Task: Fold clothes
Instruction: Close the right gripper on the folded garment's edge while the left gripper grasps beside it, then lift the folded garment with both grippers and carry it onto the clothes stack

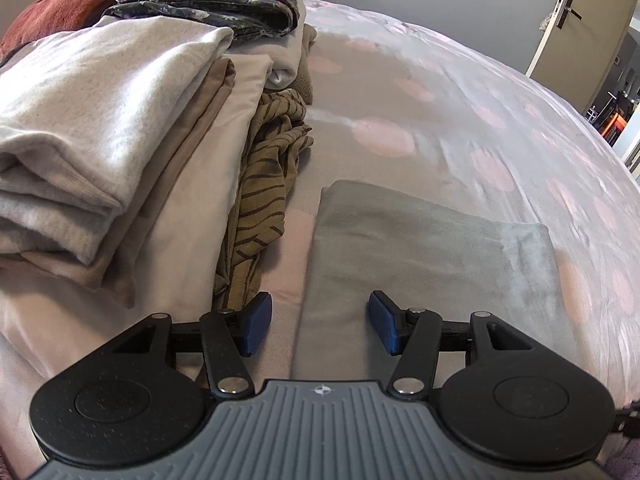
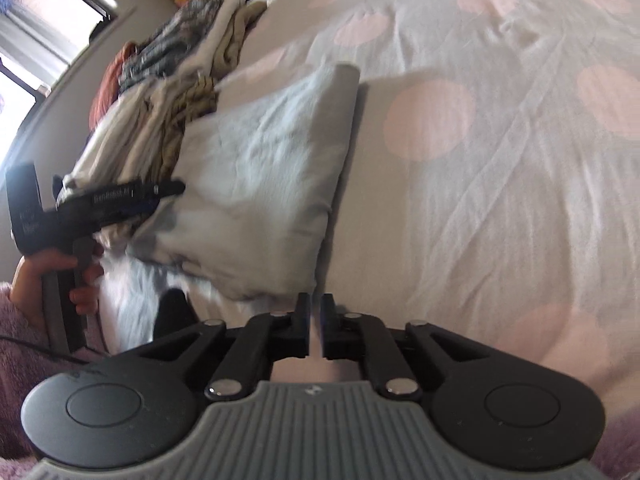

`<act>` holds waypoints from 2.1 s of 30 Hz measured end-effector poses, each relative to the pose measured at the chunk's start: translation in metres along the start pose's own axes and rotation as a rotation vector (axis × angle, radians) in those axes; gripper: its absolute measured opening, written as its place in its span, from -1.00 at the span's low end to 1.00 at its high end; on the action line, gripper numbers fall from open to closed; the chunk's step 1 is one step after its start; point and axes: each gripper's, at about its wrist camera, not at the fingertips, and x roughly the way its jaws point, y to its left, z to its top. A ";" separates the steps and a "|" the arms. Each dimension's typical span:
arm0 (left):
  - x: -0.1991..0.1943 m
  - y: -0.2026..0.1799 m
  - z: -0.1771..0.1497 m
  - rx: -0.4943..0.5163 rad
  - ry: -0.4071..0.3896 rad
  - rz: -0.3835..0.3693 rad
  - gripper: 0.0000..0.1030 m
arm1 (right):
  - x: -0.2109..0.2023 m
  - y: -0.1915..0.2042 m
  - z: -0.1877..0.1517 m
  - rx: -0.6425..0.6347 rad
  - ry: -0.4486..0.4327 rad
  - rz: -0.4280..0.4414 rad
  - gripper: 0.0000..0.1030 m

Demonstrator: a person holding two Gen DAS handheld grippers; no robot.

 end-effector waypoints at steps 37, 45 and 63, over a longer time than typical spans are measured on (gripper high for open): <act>0.046 0.006 -0.001 -0.163 0.079 -0.385 0.16 | 0.035 -0.048 0.065 0.264 -0.094 0.052 -0.70; 0.066 0.015 0.009 -0.231 0.156 -0.485 -0.14 | 0.039 -0.051 0.065 0.276 -0.091 0.063 -0.68; 0.019 -0.008 0.014 -0.177 0.026 -0.407 -0.58 | 0.006 -0.015 0.074 0.218 -0.171 0.065 -0.70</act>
